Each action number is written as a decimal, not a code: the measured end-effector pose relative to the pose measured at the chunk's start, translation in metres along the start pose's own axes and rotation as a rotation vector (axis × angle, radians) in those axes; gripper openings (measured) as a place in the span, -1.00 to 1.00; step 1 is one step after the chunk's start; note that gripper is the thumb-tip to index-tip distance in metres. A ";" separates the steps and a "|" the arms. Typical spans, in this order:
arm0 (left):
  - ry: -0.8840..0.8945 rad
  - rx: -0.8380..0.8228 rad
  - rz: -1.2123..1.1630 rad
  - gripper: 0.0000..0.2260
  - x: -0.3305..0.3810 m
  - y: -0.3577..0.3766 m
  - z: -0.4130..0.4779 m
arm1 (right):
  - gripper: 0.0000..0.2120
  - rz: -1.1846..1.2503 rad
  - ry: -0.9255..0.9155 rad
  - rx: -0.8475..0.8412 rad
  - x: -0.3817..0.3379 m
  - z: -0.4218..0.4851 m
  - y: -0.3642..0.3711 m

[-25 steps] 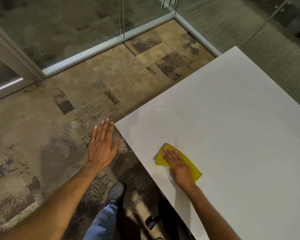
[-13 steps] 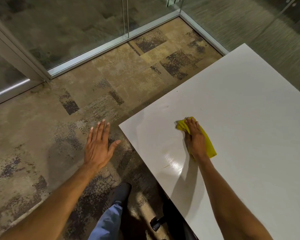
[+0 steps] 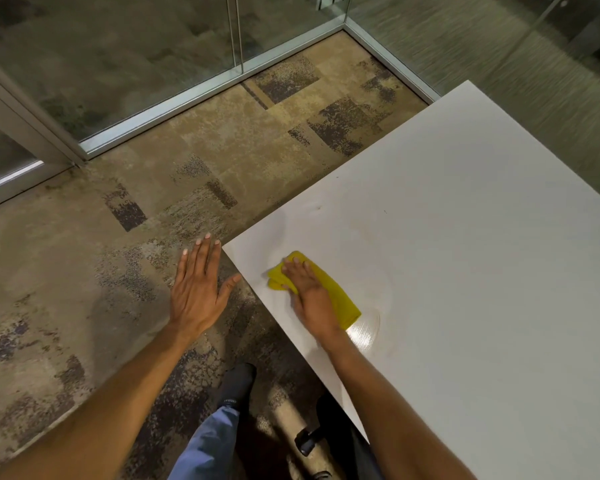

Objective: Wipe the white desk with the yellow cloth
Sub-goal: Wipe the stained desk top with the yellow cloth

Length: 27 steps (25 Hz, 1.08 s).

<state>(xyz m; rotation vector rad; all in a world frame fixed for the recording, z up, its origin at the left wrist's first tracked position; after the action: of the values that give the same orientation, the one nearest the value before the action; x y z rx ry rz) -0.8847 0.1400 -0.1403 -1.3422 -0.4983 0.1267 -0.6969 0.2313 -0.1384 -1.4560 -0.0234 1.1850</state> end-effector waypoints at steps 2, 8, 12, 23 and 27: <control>0.004 0.002 0.000 -0.26 0.003 -0.002 0.001 | -0.53 0.018 -0.012 -0.033 -0.016 -0.020 0.011; 0.008 -0.002 -0.004 -0.26 0.010 -0.004 -0.002 | -0.44 -0.005 -0.021 -0.089 -0.034 -0.083 0.018; 0.007 -0.008 -0.004 -0.28 0.014 -0.002 -0.009 | -0.37 -0.040 -0.083 -0.053 -0.038 -0.123 0.000; -0.019 -0.029 -0.014 -0.24 -0.005 -0.003 -0.012 | -0.48 -0.100 -0.119 -0.001 0.025 -0.115 -0.055; -0.023 -0.035 -0.004 -0.26 -0.009 0.002 -0.011 | -0.41 -0.088 -0.129 -0.025 0.048 -0.098 -0.061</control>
<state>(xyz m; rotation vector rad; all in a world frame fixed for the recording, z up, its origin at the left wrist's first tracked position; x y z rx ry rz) -0.8873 0.1272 -0.1461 -1.3751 -0.5250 0.1305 -0.5743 0.2079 -0.1435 -1.3848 -0.1897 1.2083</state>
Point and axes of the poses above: each hand's wrist, its own z-axis towards the middle knuckle, its own y-axis out of the palm, x = y × z, the point moved 10 cm from there along z, towards the middle knuckle, and after that the axes turned 11 degrees about x, right-handed, at the moved point
